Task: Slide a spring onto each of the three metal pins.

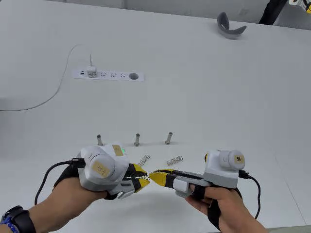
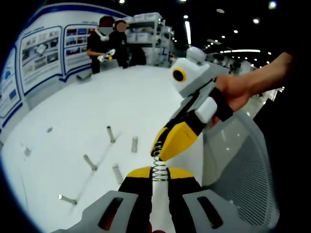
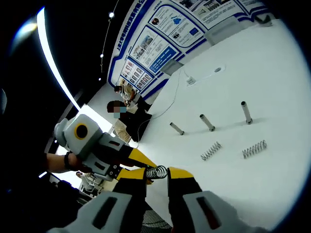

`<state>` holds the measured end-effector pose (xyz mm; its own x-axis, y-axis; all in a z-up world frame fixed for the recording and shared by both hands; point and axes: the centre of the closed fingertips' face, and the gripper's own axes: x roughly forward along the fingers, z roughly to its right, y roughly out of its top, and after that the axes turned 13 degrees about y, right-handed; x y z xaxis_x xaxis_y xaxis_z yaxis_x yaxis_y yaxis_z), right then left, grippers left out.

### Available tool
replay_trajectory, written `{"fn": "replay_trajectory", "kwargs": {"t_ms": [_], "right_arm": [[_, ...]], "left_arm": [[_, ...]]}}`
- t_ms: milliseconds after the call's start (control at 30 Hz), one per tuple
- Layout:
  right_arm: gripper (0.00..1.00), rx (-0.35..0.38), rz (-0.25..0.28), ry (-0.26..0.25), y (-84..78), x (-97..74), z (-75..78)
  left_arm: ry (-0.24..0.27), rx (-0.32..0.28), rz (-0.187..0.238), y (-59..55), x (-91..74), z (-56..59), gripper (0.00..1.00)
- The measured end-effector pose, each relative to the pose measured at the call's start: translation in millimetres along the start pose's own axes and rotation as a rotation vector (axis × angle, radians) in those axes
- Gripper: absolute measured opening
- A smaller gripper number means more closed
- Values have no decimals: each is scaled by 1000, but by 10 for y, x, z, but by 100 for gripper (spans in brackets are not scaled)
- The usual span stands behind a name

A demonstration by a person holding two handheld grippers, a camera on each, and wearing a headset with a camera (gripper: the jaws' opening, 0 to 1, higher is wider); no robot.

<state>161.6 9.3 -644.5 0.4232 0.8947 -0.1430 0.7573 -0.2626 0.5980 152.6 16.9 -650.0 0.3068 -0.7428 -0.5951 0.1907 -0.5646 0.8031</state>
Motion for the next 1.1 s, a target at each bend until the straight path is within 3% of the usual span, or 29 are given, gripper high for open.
{"fn": "replay_trajectory", "kwargs": {"t_ms": [267,500,600,700,900,1100], "right_arm": [[13,31,29,49,109,2,-92],[12,-5,30,52,252,-19,-168],[12,-49,8,55,320,-16,-215],[12,-101,-40,57,377,-8,-260],[12,-253,-190,70,455,3,-365],[12,-352,-328,96,463,-17,-463]], "left_arm": [[-18,39,19,103,5,-9,11],[-25,51,49,243,-30,-71,10],[-31,47,63,307,-57,-98,10],[-37,40,77,366,-77,-125,10],[-61,33,108,477,-125,-147,10],[-96,19,135,545,-164,-114,10]]}}
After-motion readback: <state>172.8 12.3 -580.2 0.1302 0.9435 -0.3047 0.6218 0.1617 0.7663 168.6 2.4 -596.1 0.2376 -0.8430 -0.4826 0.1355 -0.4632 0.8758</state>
